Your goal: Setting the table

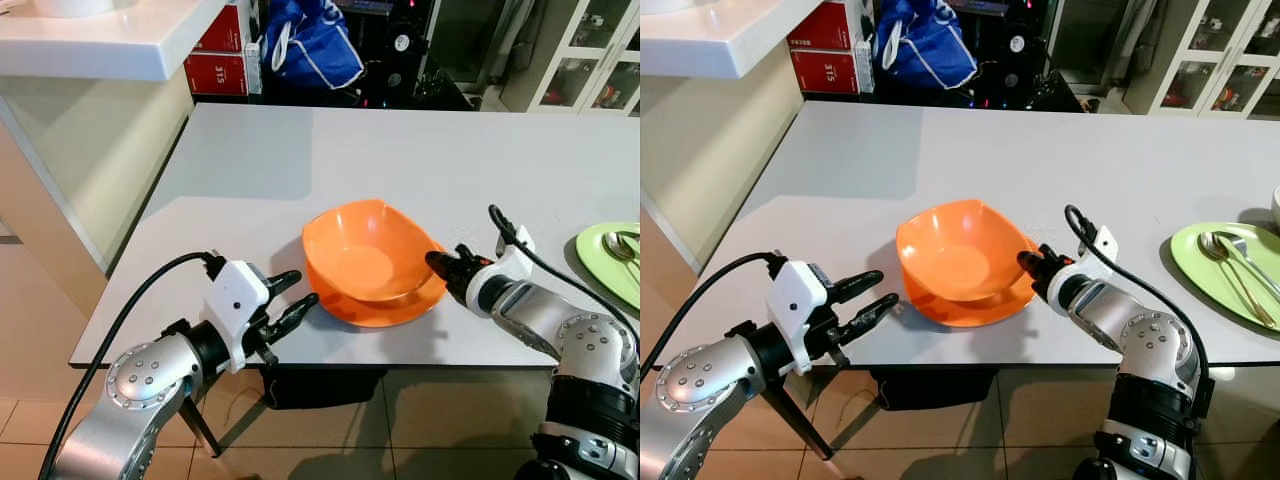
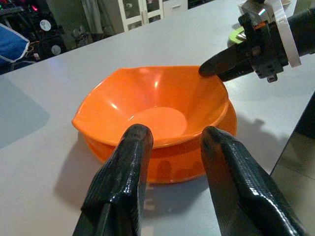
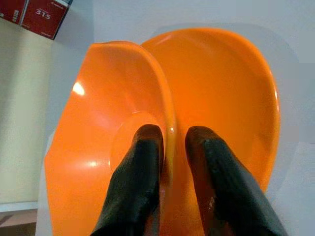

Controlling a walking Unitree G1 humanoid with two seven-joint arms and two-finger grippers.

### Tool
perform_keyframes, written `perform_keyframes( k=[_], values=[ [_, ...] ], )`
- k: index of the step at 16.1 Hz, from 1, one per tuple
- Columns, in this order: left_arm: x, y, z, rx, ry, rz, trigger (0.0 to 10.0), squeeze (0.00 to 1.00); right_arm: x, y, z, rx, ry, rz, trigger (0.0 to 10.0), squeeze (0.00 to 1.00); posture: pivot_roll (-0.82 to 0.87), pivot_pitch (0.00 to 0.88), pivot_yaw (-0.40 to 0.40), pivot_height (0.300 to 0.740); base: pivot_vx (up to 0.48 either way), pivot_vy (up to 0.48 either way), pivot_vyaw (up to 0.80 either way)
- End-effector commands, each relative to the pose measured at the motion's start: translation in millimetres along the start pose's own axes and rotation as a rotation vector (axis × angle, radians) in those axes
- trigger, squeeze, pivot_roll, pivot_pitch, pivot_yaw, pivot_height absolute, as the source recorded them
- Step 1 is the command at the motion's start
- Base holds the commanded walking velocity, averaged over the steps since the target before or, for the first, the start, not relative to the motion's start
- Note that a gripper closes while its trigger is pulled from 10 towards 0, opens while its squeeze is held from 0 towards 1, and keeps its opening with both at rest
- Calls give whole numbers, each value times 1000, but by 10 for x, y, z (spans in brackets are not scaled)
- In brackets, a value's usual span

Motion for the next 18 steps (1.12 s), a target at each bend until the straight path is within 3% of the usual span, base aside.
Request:
perform_keyframes(
  k=[1,5,6,7,10,12,13,14,16,18],
  values=[
    [32,13,47,8,19,-9,10000,0,-8,-7,66,9,-10,-8,10000,1000,-12,0,-35,740,0,0,0],
    [-6,67,86,27,27,-3,10000,0,-71,-5,217,66,-7,16,10000,1000,-12,0,-30,740,0,0,0],
    [-8,78,103,34,26,-3,10000,0,-87,-17,272,90,-10,14,10000,722,-12,0,-27,740,0,0,0],
    [-13,83,129,46,26,-1,10000,0,-144,-41,331,114,-34,28,10000,0,-15,0,-21,740,0,0,0],
    [-100,103,286,120,34,37,10000,0,-315,-197,707,324,-66,63,10000,0,-12,0,-10,740,0,0,0],
    [-404,111,464,184,59,242,10000,0,-622,-539,1115,622,-234,144,10000,0,5,0,-10,740,0,0,0],
    [-517,106,494,182,60,315,10000,0,-755,-651,1160,693,-375,138,10000,0,6,0,-9,740,0,0,0],
    [-664,54,507,185,71,447,10000,0,-935,-751,996,724,-637,91,10000,0,10,0,-8,740,0,0,0],
    [-708,16,437,175,56,506,10000,0,-1013,-749,802,712,-734,70,10000,0,8,0,-5,740,0,0,0],
    [-675,-7,382,165,70,531,10000,0,-1027,-812,525,710,-630,111,10000,0,14,0,7,740,0,157,0]
  ],
)
Point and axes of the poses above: a point about 5 cm out from each wrist's last joint towards the gripper, its own y axis pointing out of the wrist towards the gripper, its own z axis along the axis of the wrist's last joint, x = y × z, the point moved 5 cm from there along y, pointing out of the wrist towards the gripper, and after that the axes turned 12 degrees about -y, right-handed, at the moved point
